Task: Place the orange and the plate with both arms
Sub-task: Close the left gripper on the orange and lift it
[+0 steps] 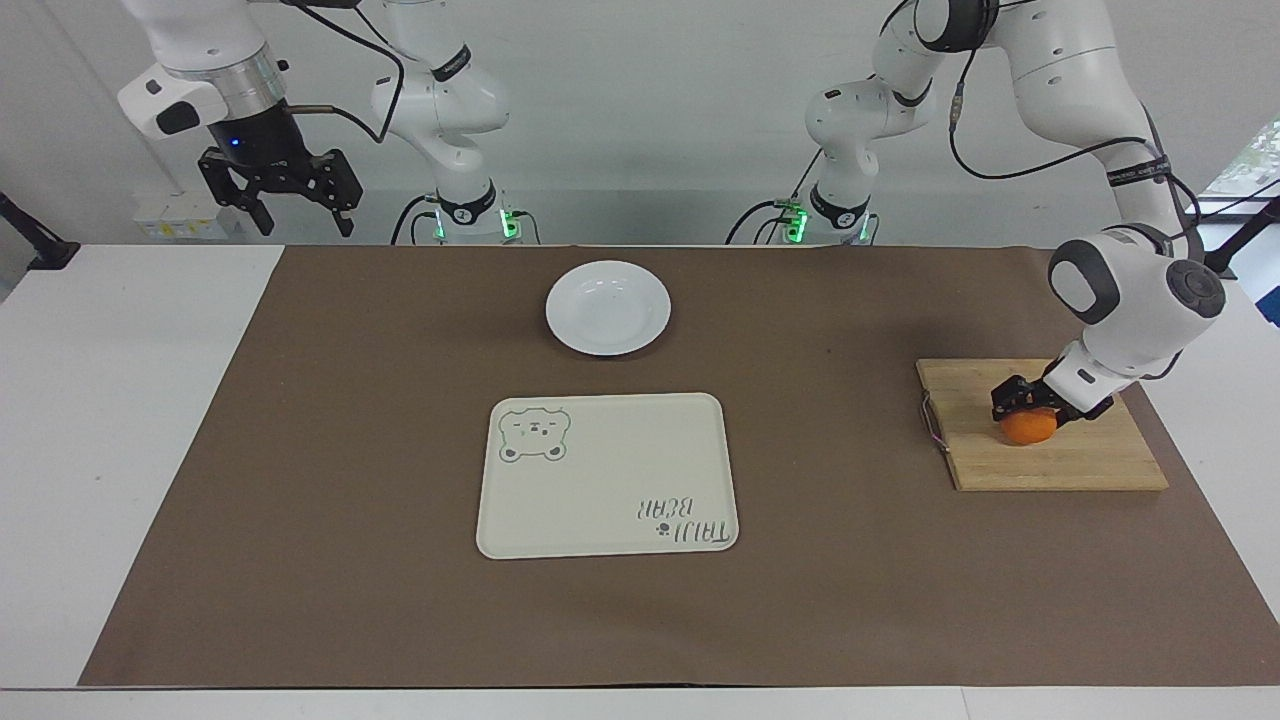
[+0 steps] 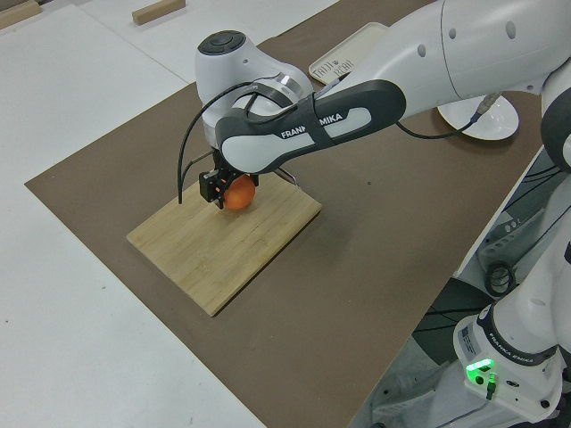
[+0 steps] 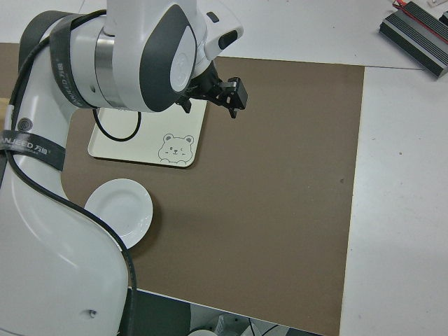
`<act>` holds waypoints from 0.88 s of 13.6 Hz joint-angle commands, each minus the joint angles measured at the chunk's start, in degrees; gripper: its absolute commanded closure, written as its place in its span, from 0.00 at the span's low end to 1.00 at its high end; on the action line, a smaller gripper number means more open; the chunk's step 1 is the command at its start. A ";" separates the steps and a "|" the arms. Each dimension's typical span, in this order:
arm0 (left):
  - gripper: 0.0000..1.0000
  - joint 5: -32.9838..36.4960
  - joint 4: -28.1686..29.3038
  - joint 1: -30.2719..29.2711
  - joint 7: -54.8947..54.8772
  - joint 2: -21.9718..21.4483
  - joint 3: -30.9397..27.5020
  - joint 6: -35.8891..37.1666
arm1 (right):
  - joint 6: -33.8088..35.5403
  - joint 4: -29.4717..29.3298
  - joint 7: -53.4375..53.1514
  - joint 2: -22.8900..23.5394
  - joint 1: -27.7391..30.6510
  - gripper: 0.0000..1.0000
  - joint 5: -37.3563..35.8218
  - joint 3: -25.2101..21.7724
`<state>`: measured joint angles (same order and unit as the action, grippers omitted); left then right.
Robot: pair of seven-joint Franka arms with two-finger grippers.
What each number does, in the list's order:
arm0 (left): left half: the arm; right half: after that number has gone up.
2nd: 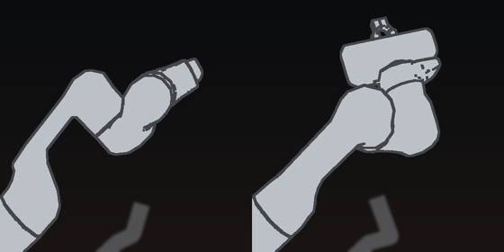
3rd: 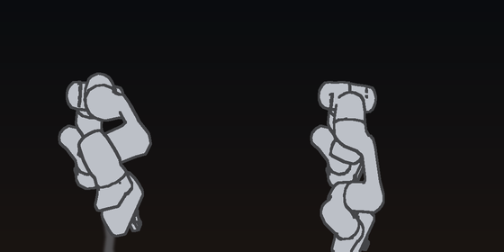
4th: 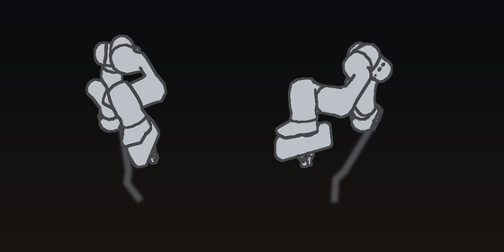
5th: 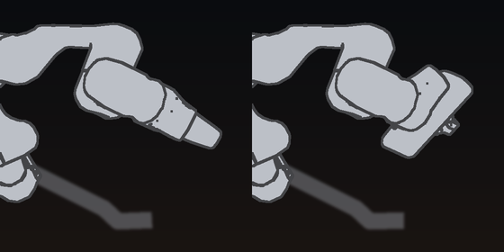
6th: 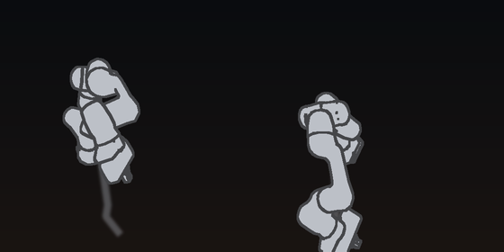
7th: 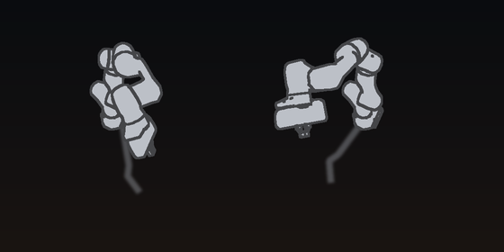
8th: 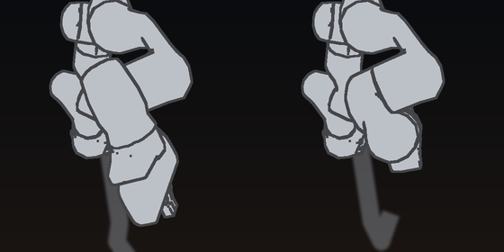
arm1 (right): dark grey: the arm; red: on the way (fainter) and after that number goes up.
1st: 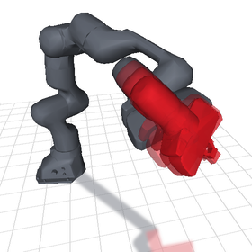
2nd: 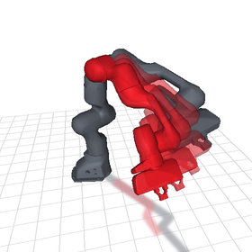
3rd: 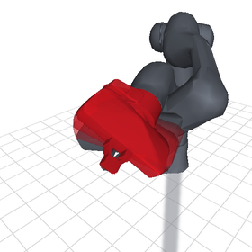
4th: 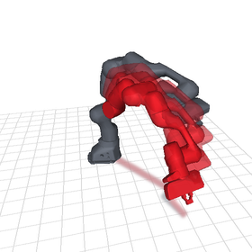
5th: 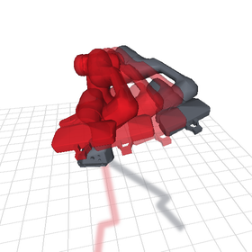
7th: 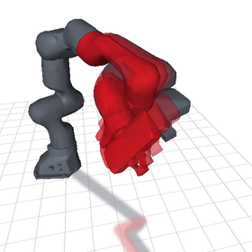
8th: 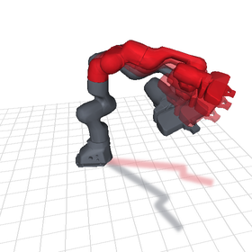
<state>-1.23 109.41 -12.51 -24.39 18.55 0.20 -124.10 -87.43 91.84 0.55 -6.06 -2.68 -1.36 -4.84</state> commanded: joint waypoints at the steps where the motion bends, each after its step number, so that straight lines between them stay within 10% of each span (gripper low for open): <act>1: 1.00 -2.10 -0.50 -0.94 0.40 -0.27 0.41 1.92 | -0.20 1.06 0.60 -0.97 0.22 0.00 -0.48 0.27; 12: 1.00 -2.46 -12.64 3.01 11.10 -4.38 0.85 20.64 | -0.20 1.06 0.60 -0.97 0.22 0.00 -0.48 0.18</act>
<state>-3.24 97.38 -11.53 -16.27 17.00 1.73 -106.95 -87.43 91.84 0.55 -6.06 -2.68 -1.36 -4.84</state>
